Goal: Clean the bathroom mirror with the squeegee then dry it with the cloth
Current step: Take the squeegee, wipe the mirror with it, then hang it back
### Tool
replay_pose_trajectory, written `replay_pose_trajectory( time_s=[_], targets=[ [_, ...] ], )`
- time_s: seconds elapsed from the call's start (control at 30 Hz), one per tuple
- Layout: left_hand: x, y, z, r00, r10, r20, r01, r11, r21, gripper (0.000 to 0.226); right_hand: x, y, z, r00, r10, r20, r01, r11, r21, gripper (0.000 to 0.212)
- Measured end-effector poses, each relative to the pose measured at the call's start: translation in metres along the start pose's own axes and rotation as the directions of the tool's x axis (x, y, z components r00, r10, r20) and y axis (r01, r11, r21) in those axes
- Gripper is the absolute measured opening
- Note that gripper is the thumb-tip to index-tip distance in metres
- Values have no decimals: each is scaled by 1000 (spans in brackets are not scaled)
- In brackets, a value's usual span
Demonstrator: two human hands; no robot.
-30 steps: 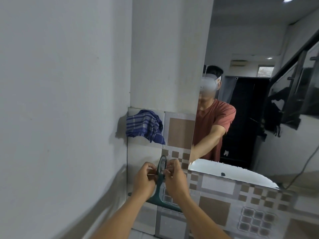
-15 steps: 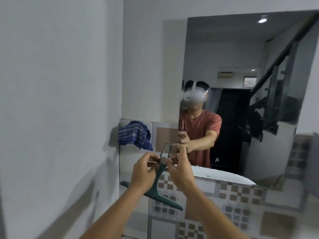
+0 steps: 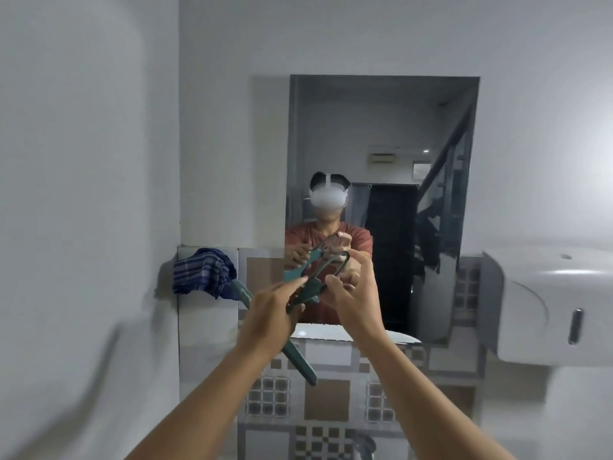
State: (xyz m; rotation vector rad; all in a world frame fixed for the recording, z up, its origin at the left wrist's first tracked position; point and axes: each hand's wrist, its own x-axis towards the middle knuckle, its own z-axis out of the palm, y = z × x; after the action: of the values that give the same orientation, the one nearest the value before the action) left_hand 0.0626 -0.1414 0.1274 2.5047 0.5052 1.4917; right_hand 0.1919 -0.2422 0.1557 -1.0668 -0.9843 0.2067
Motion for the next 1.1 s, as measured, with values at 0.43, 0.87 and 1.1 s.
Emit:
replay_pose_trajectory(
  time_s=[0.43,0.87,1.1],
  targets=[
    [65,35,-17,906,413,94,-423,870,253,47,22,-39,-68,955,-212,207,292,565,-772,60],
    [113,60,-28,853,521,-33,-484,812,327,39,73,-89,-73,771,-393,501,551,16,-834,45],
    [69,25,20,881,473,-22,-449,849,280,17,118,-115,-62,763,-442,472,550,60,-833,48]
  ],
)
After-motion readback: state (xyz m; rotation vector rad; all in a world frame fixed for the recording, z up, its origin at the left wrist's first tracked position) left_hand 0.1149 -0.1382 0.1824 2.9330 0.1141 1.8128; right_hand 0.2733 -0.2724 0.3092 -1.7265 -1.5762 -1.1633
